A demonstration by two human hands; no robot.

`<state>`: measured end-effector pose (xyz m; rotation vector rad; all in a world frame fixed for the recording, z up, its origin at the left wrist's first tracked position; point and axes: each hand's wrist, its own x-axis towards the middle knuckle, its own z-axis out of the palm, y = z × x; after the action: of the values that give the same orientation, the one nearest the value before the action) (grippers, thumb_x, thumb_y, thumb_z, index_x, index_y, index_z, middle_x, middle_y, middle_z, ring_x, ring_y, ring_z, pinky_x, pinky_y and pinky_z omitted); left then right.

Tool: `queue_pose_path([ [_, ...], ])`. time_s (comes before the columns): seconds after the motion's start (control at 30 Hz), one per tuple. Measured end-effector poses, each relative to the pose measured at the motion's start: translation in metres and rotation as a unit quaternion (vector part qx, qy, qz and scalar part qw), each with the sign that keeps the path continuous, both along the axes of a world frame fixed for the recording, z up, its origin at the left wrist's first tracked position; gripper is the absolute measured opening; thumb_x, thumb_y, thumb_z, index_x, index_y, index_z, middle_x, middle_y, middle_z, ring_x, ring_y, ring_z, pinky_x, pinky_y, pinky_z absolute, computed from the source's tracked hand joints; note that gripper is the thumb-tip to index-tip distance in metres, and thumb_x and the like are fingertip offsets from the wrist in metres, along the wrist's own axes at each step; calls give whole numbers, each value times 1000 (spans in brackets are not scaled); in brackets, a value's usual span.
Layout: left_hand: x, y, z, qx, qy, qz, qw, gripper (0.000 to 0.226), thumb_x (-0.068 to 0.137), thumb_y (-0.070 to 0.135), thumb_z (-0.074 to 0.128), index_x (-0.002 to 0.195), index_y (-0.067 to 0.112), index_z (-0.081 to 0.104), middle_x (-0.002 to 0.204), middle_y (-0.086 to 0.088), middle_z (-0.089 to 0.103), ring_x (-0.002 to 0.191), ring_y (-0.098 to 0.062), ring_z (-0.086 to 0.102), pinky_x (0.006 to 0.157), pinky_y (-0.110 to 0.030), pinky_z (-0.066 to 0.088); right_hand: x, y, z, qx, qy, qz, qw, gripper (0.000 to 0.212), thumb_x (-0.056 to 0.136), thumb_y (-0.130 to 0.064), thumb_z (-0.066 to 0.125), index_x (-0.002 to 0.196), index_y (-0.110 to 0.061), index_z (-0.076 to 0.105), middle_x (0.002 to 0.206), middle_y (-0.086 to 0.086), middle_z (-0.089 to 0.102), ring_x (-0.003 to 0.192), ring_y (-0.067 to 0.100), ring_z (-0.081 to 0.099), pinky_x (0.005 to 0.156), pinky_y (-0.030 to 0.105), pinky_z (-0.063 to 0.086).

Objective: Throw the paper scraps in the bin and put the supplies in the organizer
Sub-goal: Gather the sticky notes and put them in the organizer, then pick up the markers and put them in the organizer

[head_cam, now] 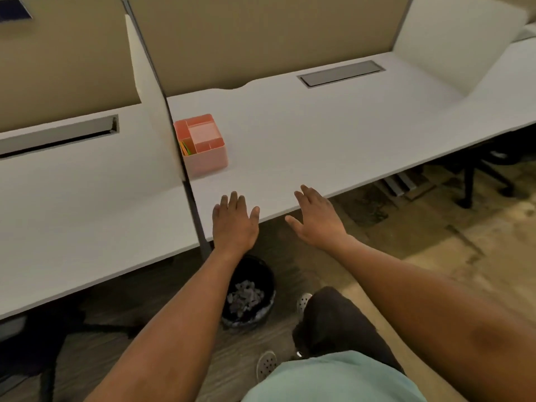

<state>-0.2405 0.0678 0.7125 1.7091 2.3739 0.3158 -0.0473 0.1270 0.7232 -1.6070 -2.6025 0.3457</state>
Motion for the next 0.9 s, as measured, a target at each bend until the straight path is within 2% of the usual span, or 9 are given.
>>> queue_pose_path([
  [0.23,48,-7,-18,-7,-26,-46,999,60,100,49,29,147,12,32,158,-8,25,147,-28,17,121,-45,14,61,-19,-8,-5,-6,-87,996,70,93,-58,42,149,-20,24,160,2,18,148,22,13,120,43,17],
  [0.47,80,-16,-67,-34,-46,-57,997,56,99,42,35,145,10,36,155,-9,32,146,-27,22,121,-46,17,108,-29,-55,-66,-22,-113,991,66,95,-55,42,148,-18,28,159,4,22,148,22,16,120,42,19],
  [0.67,114,-21,-131,-66,-58,-29,996,50,99,34,41,142,11,43,153,-7,37,145,-25,25,121,-44,16,160,-22,-122,-114,-19,-134,984,60,96,-49,43,145,-16,34,156,5,29,146,22,22,118,40,20],
  [0.9,188,-28,-243,-133,-97,7,986,45,95,24,49,135,5,51,146,-12,46,140,-30,35,118,-42,24,241,-7,-237,-196,-28,-145,970,53,97,-41,44,139,-9,42,144,13,44,133,30,40,110,41,33],
])
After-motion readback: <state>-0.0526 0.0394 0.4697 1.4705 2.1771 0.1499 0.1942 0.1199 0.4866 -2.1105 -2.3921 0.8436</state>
